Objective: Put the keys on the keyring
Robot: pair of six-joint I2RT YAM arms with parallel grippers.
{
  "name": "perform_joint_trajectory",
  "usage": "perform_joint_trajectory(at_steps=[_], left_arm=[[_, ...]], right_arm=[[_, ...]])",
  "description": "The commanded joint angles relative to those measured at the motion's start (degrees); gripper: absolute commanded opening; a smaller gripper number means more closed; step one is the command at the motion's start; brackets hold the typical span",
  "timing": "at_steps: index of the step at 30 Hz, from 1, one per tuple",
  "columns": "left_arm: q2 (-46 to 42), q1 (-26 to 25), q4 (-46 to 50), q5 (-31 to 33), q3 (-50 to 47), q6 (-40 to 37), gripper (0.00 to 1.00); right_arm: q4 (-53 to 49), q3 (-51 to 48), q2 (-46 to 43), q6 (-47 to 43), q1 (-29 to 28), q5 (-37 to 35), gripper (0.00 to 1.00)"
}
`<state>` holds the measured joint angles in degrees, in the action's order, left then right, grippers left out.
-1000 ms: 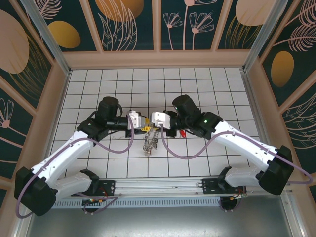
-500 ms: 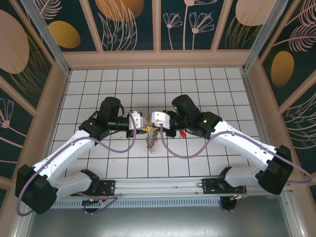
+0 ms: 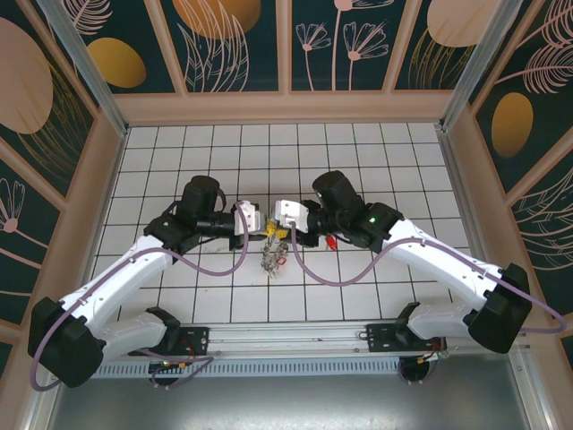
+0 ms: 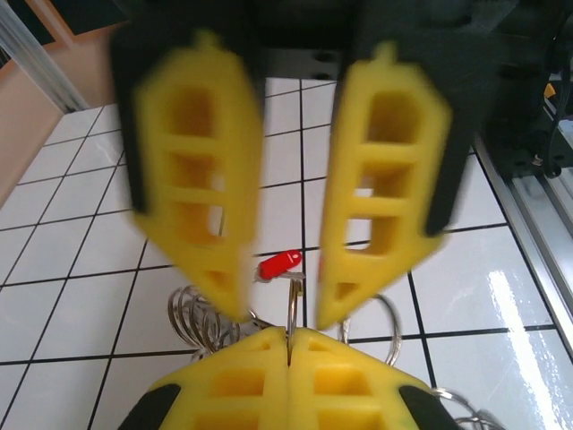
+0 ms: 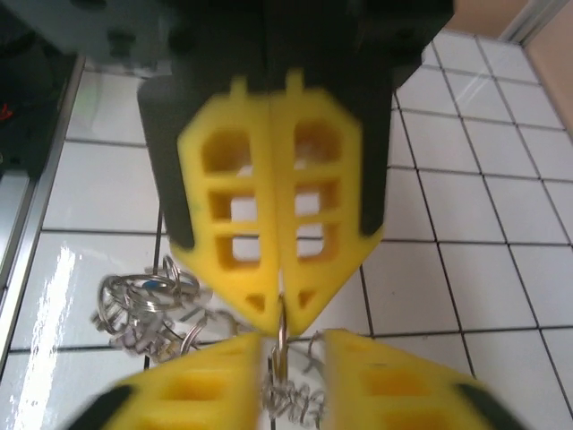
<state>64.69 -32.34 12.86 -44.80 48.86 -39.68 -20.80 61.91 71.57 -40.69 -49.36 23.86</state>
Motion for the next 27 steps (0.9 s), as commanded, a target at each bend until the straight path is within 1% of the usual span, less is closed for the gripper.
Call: perform_joint_trajectory(at_steps=[1, 3, 5, 6, 8, 10, 11, 14, 15, 17, 18, 20, 21, 25, 27], left_arm=[[-0.92, -0.34, -8.11, -0.66, -0.49, 4.71, 0.0], [-1.68, -0.23, -12.81, 0.1, -2.24, 8.49, 0.0], [-2.15, -0.2, -16.95, 1.23, -3.8, 12.55, 0.0], [-2.26, -0.23, -18.91, 1.67, -4.53, 14.29, 0.0], [-2.28, -0.18, -21.17, 2.14, -5.45, 16.24, 0.0], [-2.37, -0.08, -22.26, 3.85, -6.11, 17.72, 0.0], [-2.58, 0.23, -23.01, 4.99, -6.52, 18.83, 0.0], [-3.75, 1.86, -26.96, 5.11, -8.72, 22.51, 0.0], [-4.16, 2.65, -28.71, 4.67, -9.57, 24.23, 0.0], [-4.56, 4.66, -31.03, 4.44, -10.45, 27.69, 0.0], [-4.65, 5.55, -31.45, 3.98, -10.65, 28.68, 0.0], [-5.11, 6.64, -31.38, 3.4, -11.03, 28.97, 0.0], [-5.47, 7.13, -31.58, 3.29, -11.4, 28.96, 0.0], [-6.54, 8.58, -32.72, 2.7, -13.28, 29.33, 0.0], [-6.76, 8.93, -32.82, 2.05, -14.16, 28.71, 0.0]], right_arm=[[3.48, -1.93, -4.99, 2.39, 2.47, 4.34, 0.35], [4.41, -4.4, -7.78, 4.28, 4.81, 4.76, 0.37], [6.15, -6.89, -10.75, 7.32, 6.69, 3.76, 0.42], [7.28, -8.19, -12.18, 9.94, 7.59, 2.17, 0.44], [8.85, -10.63, -14.47, 15.56, 9.3, -2.48, 0.54], [7.24, -11.28, -15.18, 22.16, 11.61, -8.23, 0.55], [6.07, -11.22, -15.03, 27.09, 13.03, -11.52, 0.55], [0.63, -9.89, -12.28, 43.89, 16.97, -22.63, 0.52], [-1.93, -9.39, -10.83, 50.53, 18.65, -24.21, 0.52], [-5.74, -9.19, -7.22, 58.09, 23.39, -18.56, 0.46], [-6.77, -9.79, -5.52, 59.22, 24.04, -15.18, 0.46], [-8.23, -11.48, -2.91, 61.33, 23.53, -14.6, 0.45], [-8.71, -12.58, -1.6, 61.98, 23.41, -14.58, 0.44], [-8.8, -15.71, 2.5, 63.92, 23.07, -14.39, 0.42], [-7.59, -15.44, 4.91, 63.65, 21.17, -13.81, 0.41]])
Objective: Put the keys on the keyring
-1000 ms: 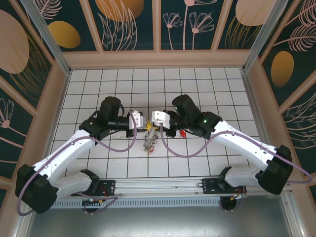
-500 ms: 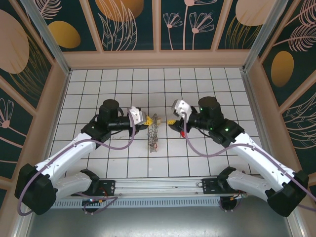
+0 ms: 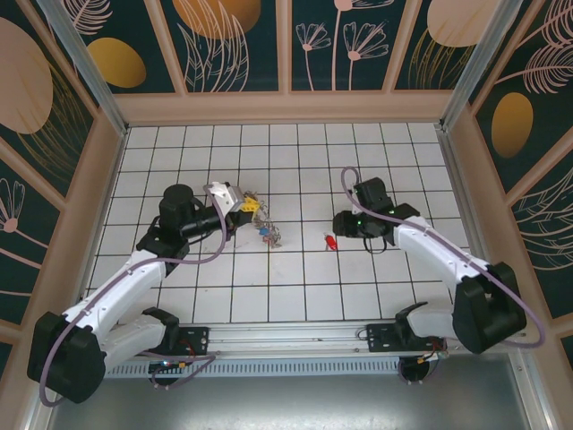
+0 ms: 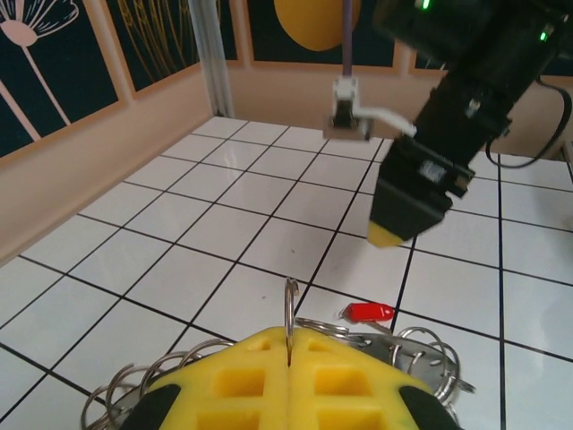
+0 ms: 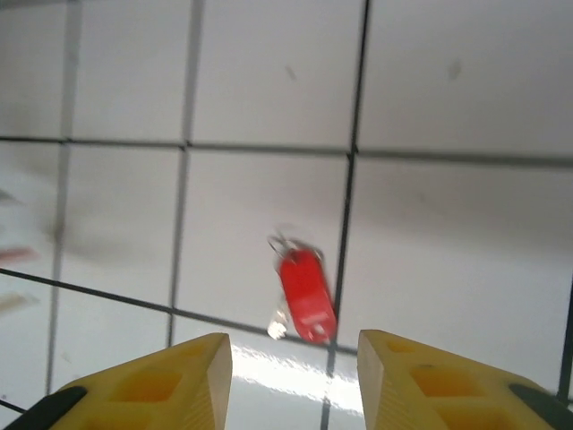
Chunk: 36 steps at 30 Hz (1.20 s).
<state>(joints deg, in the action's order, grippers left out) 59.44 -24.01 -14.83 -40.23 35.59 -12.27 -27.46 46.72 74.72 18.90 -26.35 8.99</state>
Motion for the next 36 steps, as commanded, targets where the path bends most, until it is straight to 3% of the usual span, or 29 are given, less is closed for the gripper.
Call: perform_joint_trajectory(at_steps=[1, 5, 8, 14, 26, 32, 34, 36], left_arm=[[-1.52, 0.71, -5.1, -3.14, -1.06, 0.87, 0.0], [-1.21, 0.81, -5.62, -3.79, -1.82, 0.43, 0.0], [-1.42, 0.81, -6.5, -3.85, -2.26, 1.26, 0.0], [-2.74, 0.81, -6.22, -4.21, -2.85, 1.34, 0.0], [-2.95, 0.81, -6.63, -6.64, -4.28, 2.58, 0.0], [-2.75, 0.81, -8.2, -6.6, -5.07, 3.69, 0.0], [-2.81, 0.83, -8.2, -6.45, -5.17, 3.83, 0.0], [-3.0, 0.81, -8.15, -6.29, -5.34, 3.86, 0.0]], right_arm=[[-0.26, 0.09, 2.75, 2.64, -2.79, 0.92, 0.41], [3.5, 0.39, 7.11, -12.85, -4.25, 0.55, 0.41], [5.83, 0.97, 9.49, -18.39, -4.23, -0.23, 0.4], [5.8, 2.68, 15.87, -21.74, -4.15, -1.21, 0.39], [8.58, 5.22, 20.18, -22.66, -4.15, -3.34, 0.36], [7.73, 6.52, 23.22, -23.16, -4.15, -2.87, 0.14], [7.77, 6.4, 23.16, -23.29, -4.15, -2.08, 0.02], [8.37, 6.05, 22.0, -23.63, -4.22, -1.0, 0.0]])
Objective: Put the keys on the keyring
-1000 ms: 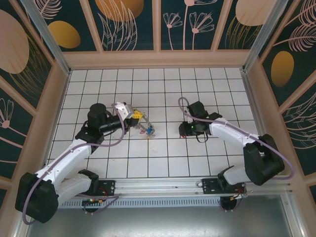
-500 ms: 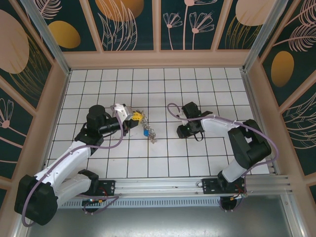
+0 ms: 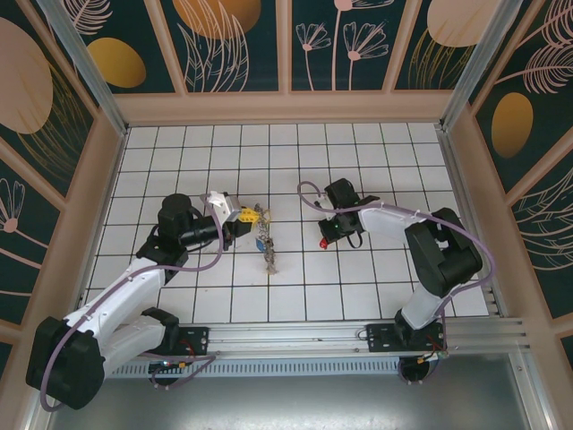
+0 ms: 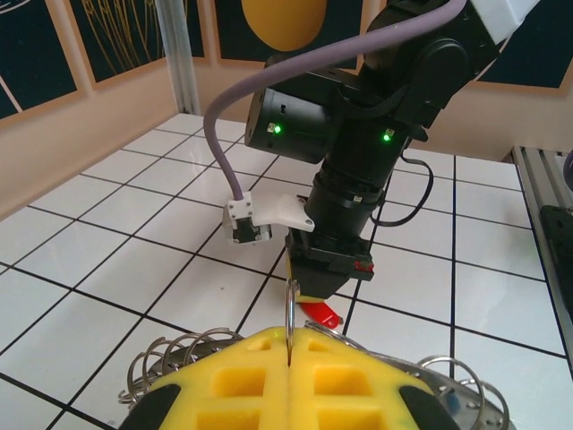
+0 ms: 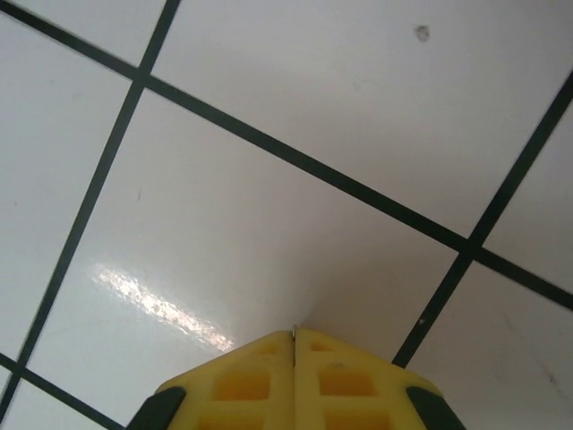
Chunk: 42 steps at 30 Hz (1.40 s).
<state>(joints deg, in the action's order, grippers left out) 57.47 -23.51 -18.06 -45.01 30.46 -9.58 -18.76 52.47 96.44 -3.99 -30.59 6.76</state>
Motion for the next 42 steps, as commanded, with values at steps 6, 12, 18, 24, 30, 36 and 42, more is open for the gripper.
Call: perform_joint_trajectory(at_steps=[6, 12, 18, 24, 30, 36, 42], left_arm=[[-1.64, 0.3, -1.98, -0.56, 0.22, -2.73, 0.0], [-1.88, 0.3, -0.04, 2.52, 0.81, -10.11, 0.0], [-0.83, 0.13, 0.22, 3.02, 2.22, -15.06, 0.0], [0.57, -1.57, 0.43, 1.63, 3.59, -18.21, 0.0], [1.33, -1.75, -6.14, -0.63, 1.32, -13.85, 0.0], [1.88, -2.21, -6.56, -2.52, 1.85, -13.35, 0.0], [3.46, -2.73, -6.89, -0.4, 3.46, -8.2, 0.0]], right_arm=[[6.62, -3.82, -10.69, -3.42, -1.63, 4.47, 0.0], [14.79, -7.95, -25.2, -2.04, -4.37, 12.79, 0.0], [21.79, -8.95, -32.8, -2.69, -10.48, 16.88, 0.0], [21.83, -4.54, -31.55, -1.36, -15.58, 16.8, 0.0], [19.91, -1.43, -30.42, -0.7, -18.08, 15.99, 0.0], [18.35, 2.36, -26.42, 1.93, -20.05, 13.11, 0.0], [18.49, 4.57, -23.83, 3.42, -21.35, 5.85, 0.0]])
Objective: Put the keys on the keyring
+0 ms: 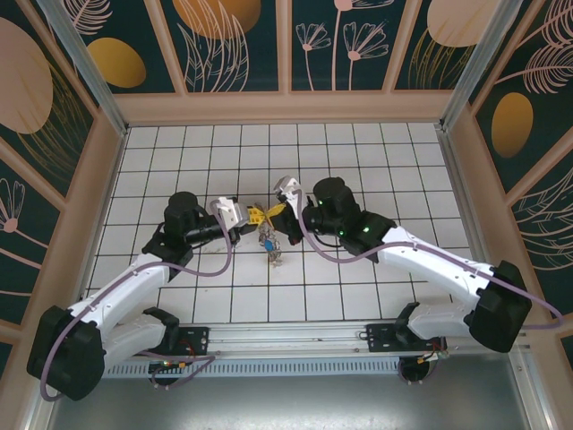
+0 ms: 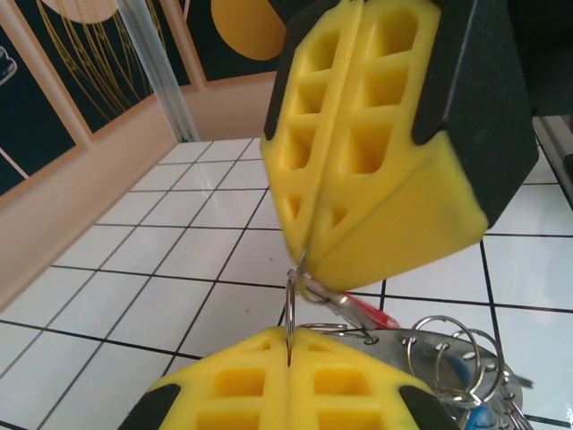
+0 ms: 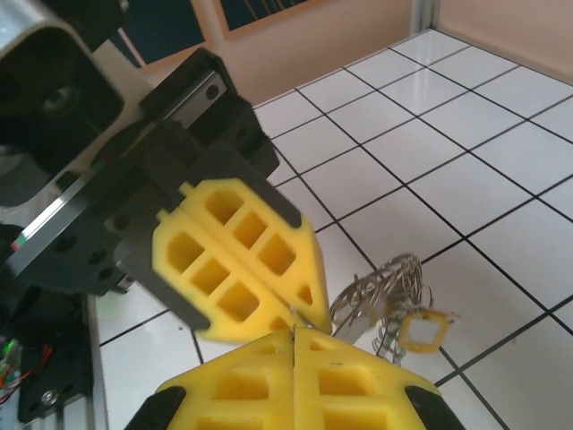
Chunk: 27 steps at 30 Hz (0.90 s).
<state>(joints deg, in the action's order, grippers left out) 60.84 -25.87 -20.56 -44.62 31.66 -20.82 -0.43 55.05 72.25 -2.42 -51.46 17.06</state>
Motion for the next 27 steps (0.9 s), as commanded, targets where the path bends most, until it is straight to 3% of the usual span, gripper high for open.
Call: perform_joint_trajectory(at_steps=[1, 9, 17, 27], left_arm=[[-0.08, -0.57, -4.56, -0.25, 2.23, 3.28, 0.0], [-1.46, -1.74, -7.2, 1.47, 1.15, 6.57, 0.0], [-0.91, -3.71, -6.22, 3.49, 1.56, 5.86, 0.0], [-0.2, -5.59, -0.97, 6.95, 3.48, 1.9, 0.0]], right_arm=[[0.41, 1.99, 0.31, 2.14, -0.48, -5.19, 0.0], [-0.59, 2.7, 1.08, 4.74, -0.53, -7.89, 0.0], [1.4, 2.55, 1.76, 8.77, -0.53, -7.8, 0.0], [1.85, 2.46, 1.34, 13.07, -0.45, -13.1, 0.0]])
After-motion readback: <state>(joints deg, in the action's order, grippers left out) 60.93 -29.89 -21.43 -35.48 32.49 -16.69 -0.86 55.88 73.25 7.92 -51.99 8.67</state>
